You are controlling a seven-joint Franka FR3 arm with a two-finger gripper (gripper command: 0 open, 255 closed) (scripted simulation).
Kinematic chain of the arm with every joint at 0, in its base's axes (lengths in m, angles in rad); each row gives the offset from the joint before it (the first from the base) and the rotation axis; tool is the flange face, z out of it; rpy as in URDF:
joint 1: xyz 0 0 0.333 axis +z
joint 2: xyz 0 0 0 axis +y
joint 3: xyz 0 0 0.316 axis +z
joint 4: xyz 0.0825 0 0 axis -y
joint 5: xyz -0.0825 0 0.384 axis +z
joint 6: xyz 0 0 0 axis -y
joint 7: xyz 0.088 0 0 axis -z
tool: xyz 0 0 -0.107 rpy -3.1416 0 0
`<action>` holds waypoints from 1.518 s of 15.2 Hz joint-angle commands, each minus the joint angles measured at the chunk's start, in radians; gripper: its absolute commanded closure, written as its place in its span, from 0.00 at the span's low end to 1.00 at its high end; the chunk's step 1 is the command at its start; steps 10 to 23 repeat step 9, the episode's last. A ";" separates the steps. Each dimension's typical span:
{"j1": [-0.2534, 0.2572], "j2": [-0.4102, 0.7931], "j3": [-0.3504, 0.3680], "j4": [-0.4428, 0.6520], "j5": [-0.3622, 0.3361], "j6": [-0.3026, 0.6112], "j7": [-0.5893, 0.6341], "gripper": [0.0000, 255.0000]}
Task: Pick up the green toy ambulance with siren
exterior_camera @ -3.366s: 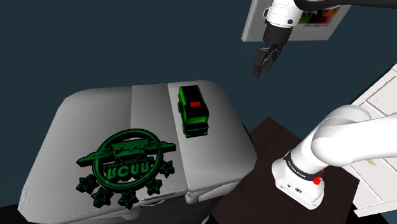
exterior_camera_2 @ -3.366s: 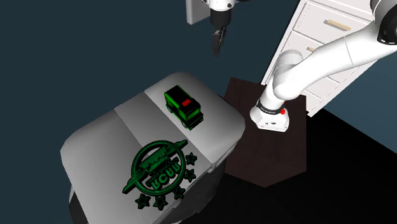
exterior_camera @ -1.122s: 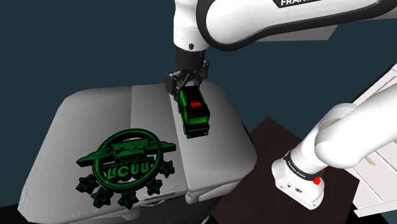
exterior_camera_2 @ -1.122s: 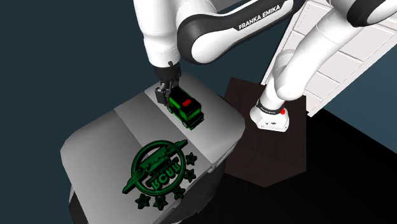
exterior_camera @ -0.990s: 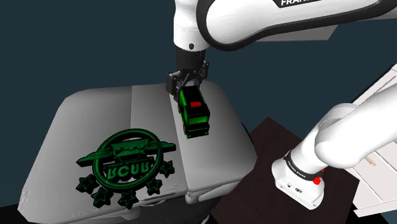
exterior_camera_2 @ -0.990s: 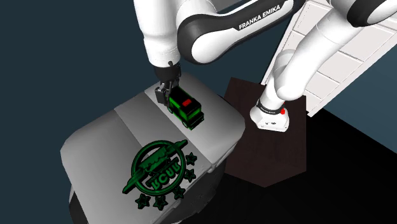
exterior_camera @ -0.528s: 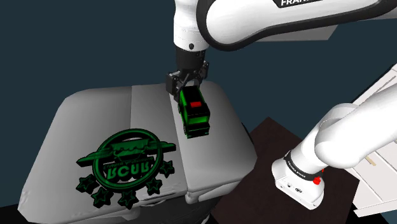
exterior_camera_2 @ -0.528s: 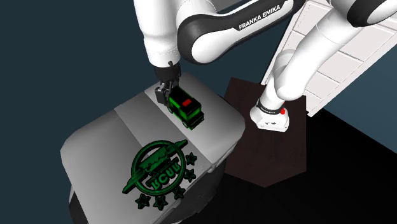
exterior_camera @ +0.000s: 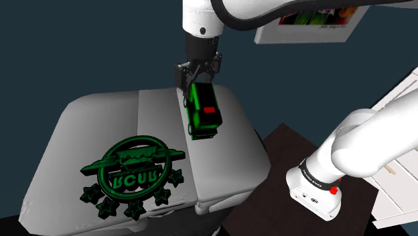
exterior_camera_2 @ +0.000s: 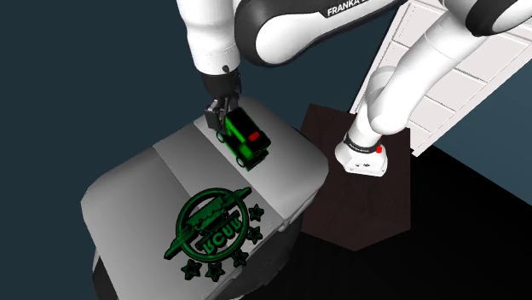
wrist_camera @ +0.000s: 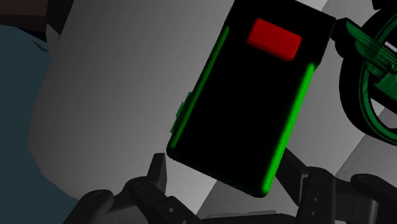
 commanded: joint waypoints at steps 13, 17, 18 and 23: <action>-0.004 0.006 -0.006 0.115 -0.007 -0.109 0.007 1.00; -0.004 0.006 -0.006 0.115 -0.007 -0.109 0.007 1.00; -0.004 0.006 -0.006 0.115 -0.007 -0.109 0.007 1.00; -0.004 0.006 -0.006 0.115 -0.007 -0.109 0.007 1.00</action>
